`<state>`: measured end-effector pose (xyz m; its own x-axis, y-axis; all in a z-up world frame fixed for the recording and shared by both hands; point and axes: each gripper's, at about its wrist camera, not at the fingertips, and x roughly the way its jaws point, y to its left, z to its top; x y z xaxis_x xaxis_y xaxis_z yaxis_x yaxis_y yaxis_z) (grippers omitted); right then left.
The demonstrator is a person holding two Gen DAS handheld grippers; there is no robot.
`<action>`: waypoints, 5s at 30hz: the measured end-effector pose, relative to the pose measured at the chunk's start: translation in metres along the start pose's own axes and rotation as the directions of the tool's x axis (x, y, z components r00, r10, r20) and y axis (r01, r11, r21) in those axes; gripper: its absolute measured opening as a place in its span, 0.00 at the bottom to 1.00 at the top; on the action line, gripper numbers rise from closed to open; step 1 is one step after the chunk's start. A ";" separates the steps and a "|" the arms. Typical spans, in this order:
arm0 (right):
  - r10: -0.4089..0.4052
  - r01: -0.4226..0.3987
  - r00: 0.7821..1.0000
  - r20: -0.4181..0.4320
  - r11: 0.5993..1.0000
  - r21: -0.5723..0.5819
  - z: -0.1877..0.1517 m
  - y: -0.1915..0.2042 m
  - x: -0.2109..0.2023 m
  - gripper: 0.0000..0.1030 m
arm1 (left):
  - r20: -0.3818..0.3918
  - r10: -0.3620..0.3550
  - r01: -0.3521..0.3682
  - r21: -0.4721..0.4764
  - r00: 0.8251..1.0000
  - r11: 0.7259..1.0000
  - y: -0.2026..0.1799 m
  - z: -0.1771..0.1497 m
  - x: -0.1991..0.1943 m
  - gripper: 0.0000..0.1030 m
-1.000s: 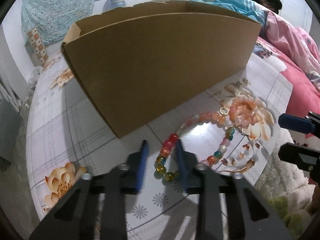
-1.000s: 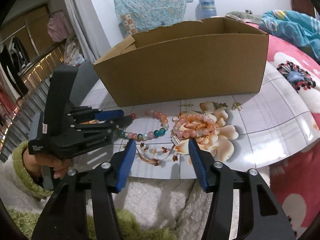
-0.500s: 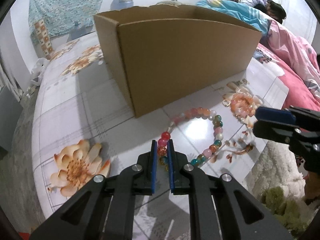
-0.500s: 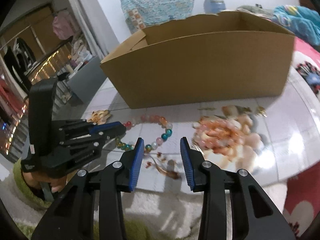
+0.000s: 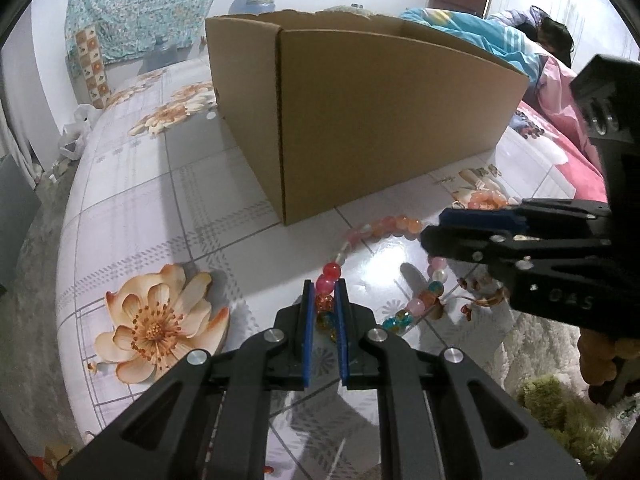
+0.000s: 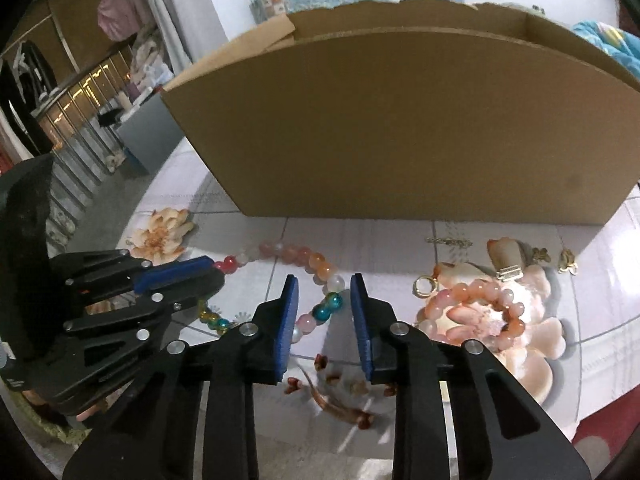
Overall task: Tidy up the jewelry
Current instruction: 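Grasp the multicolour bead bracelet with the left tool and lift it, then carry the bead bracelet into the box and open the left tool, then withdraw the left tool from the box and hold both tools still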
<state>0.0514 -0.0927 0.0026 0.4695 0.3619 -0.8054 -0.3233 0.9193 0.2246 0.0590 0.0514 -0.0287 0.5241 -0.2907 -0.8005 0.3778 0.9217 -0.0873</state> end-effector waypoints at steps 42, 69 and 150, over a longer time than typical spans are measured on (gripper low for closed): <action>0.129 -0.120 0.933 0.335 0.992 -0.049 0.064 -0.043 -0.152 0.07 | 0.362 -0.117 0.065 0.152 0.925 0.986 -0.041 0.112 -0.123 0.09; 0.246 -0.213 0.947 -0.207 0.962 0.171 0.190 -0.098 0.023 0.23 | 0.043 0.045 -0.048 0.084 0.998 0.995 0.020 0.186 0.013 0.30; -0.177 0.251 0.838 0.515 0.965 -0.076 -0.002 -0.012 -0.125 0.92 | -0.051 0.171 -0.175 -0.071 0.984 0.982 -0.005 0.013 0.021 0.95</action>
<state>-0.0045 -0.1494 0.0992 0.8744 0.2204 -0.4322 -0.2570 0.9660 -0.0273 0.0781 0.0377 -0.0373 0.5418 -0.1151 -0.8326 0.2257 0.9741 0.0122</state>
